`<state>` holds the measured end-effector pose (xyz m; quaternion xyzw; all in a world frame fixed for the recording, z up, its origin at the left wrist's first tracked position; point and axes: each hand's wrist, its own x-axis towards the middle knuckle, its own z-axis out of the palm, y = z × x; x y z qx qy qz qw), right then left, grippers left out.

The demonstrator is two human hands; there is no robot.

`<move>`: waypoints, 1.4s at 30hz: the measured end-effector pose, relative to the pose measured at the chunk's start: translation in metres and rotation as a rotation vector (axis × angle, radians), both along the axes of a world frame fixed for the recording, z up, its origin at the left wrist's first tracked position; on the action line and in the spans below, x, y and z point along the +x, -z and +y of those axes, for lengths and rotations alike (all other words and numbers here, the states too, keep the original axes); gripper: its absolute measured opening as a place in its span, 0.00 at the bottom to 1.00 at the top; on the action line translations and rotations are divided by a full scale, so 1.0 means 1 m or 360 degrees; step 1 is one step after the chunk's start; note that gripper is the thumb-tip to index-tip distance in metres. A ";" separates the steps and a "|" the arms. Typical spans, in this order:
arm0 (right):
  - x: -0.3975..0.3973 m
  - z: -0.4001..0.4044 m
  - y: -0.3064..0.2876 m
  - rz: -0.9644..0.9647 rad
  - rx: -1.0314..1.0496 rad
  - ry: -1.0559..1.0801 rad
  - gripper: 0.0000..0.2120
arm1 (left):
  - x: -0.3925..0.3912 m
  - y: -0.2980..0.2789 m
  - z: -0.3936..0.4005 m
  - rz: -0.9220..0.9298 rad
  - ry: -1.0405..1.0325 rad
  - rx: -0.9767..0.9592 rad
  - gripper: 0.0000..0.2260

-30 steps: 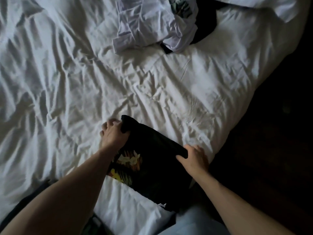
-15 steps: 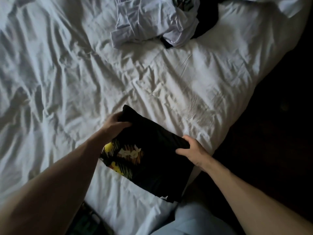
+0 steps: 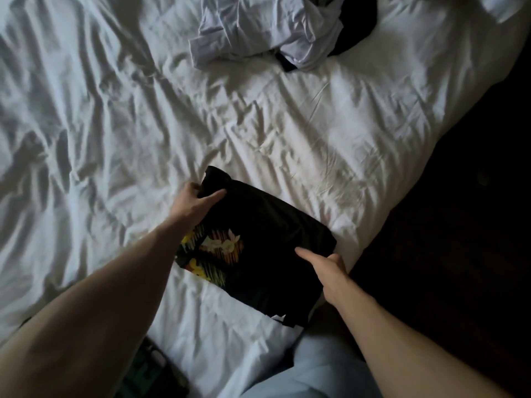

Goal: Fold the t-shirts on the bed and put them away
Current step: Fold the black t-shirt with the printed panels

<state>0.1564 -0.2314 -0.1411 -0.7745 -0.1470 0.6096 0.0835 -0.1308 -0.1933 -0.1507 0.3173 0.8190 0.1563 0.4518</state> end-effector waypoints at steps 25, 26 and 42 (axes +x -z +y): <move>-0.095 0.063 -0.077 0.0396 0.0786 -0.1352 0.08 | -0.008 -0.047 -0.189 -0.0176 -0.1143 0.0657 0.11; -0.111 0.064 -0.084 0.0464 0.0790 -0.1514 0.07 | -0.005 -0.049 -0.203 -0.0154 -0.1292 0.0675 0.09; -0.335 -0.073 -0.093 0.1035 0.0890 -0.3189 0.13 | 0.059 -0.067 -0.372 0.0254 -0.3138 0.0697 0.22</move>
